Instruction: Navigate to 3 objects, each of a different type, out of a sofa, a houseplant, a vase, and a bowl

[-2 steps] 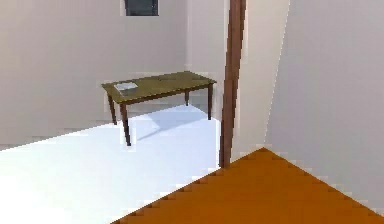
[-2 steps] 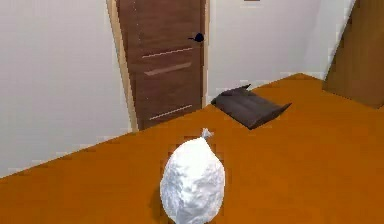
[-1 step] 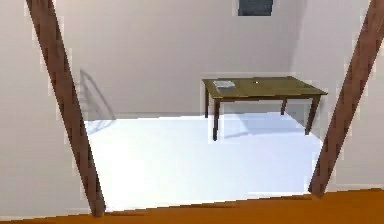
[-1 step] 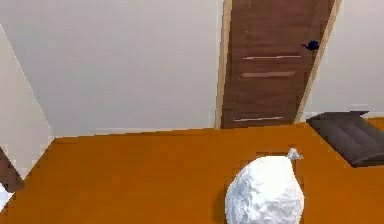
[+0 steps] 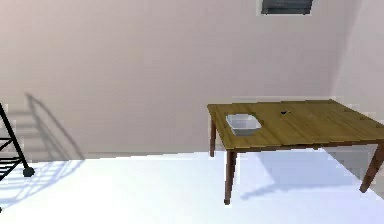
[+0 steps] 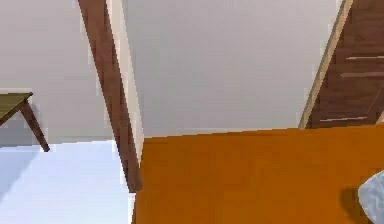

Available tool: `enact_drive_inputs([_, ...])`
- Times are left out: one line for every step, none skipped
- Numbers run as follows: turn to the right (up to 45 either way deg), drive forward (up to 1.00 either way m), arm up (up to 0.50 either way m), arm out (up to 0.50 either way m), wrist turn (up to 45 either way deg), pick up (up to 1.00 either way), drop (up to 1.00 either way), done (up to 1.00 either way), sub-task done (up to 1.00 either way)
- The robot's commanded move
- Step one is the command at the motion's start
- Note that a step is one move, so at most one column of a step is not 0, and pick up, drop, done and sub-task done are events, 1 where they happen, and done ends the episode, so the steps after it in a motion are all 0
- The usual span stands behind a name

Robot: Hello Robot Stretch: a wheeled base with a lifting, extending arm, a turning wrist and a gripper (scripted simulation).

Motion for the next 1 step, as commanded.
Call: enact_drive_inputs([-3.0,0.0,0.0,0.0,0.0,0.0,0.0,0.0,0.0])
